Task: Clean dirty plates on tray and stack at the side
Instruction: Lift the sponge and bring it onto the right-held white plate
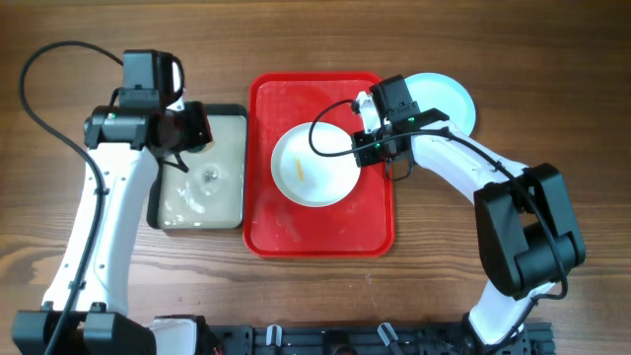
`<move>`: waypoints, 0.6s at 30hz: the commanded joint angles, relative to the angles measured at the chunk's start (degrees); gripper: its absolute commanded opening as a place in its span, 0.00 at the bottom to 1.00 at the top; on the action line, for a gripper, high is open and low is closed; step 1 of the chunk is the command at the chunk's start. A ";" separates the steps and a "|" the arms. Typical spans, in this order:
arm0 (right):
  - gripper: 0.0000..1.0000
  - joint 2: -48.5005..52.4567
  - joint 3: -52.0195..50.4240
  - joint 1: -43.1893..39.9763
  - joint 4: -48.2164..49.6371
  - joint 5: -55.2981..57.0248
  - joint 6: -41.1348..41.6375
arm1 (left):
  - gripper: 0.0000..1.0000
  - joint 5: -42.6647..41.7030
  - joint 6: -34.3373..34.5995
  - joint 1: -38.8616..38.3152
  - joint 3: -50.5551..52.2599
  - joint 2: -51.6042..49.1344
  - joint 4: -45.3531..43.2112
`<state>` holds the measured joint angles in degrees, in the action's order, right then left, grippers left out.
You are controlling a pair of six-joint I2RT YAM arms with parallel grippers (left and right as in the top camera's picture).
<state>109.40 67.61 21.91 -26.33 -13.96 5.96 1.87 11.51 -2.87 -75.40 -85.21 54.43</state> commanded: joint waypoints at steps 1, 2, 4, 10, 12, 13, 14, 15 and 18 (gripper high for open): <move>0.04 0.96 -0.61 0.09 0.13 -1.20 0.22 | 0.04 2.67 -2.82 -4.79 -0.57 -4.90 0.07; 0.04 0.96 -0.61 0.09 0.13 -1.20 0.22 | 0.04 3.45 -3.28 -5.73 -0.57 -5.86 -0.02; 0.04 0.96 -0.61 0.09 0.13 -1.20 0.22 | 0.04 5.53 -3.65 -8.63 -0.57 -8.96 -0.92; 0.04 0.96 -0.61 0.09 0.13 -1.20 0.20 | 0.04 -3.06 -4.15 -17.42 -0.57 -14.91 -7.15; 0.04 0.96 -0.61 0.09 0.13 -1.20 0.20 | 0.04 -4.66 -1.42 -19.78 -0.57 -15.39 -8.61; 0.04 0.96 -0.61 0.09 0.13 -1.20 0.22 | 0.04 -4.66 -0.15 -21.44 -0.52 -15.58 -9.05; 0.04 0.96 -0.61 0.09 0.11 -1.20 0.20 | 0.04 -4.66 -0.07 -22.56 -0.46 -15.76 -9.22; 0.04 0.96 -0.61 0.09 0.11 -1.20 0.20 | 0.04 -4.37 1.42 -23.67 -0.33 -16.11 -9.29; 0.04 0.96 -0.61 0.09 0.09 -1.20 0.22 | 0.04 -3.45 5.79 -25.11 -0.31 -18.27 -9.27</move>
<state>109.40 67.61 21.91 -26.33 -13.96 5.96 -1.63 12.40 -27.24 -75.40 -100.90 45.36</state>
